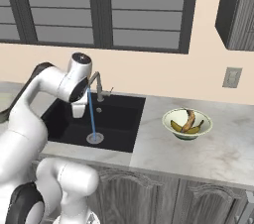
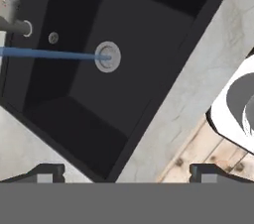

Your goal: Pick the bananas from the sink and place them in one bowl. Place the lemon in the other bowl. Then turn off the sink faucet.

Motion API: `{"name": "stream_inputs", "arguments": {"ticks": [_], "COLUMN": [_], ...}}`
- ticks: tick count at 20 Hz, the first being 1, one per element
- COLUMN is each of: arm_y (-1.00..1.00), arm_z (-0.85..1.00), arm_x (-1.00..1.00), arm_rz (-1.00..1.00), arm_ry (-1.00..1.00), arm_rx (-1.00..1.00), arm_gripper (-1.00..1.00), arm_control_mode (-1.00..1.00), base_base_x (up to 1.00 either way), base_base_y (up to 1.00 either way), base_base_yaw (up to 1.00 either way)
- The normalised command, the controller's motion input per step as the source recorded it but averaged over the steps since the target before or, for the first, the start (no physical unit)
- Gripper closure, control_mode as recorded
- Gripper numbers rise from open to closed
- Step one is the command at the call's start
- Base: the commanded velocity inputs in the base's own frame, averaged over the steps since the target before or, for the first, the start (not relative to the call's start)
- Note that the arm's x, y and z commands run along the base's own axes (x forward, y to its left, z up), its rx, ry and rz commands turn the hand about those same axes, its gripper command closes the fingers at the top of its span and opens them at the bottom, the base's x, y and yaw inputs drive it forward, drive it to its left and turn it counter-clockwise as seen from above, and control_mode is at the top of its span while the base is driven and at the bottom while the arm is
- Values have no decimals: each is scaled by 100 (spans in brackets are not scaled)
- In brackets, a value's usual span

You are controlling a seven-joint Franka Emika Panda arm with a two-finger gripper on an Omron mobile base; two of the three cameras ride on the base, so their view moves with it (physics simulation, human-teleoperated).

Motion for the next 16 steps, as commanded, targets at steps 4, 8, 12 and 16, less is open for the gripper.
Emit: {"name": "stream_inputs", "arguments": {"ticks": [4, 8, 12, 16], "arm_y": [-56, -60, -65, -56], "arm_z": [17, 31, 37, 21], "arm_x": [0, 0, 0, 0], "arm_rz": [-28, -28, -25, -20], "arm_ry": [-21, -10, -2, 0], "arm_rx": [38, 43, 46, 48], "arm_gripper": [-100, -100, -100, -100], "arm_control_mode": [-100, -100, -100, -100], "base_base_x": [0, 0, 0, 0], "base_base_y": [0, 0, 0, 0], "base_base_yaw": [0, 0, 0, 0]}}
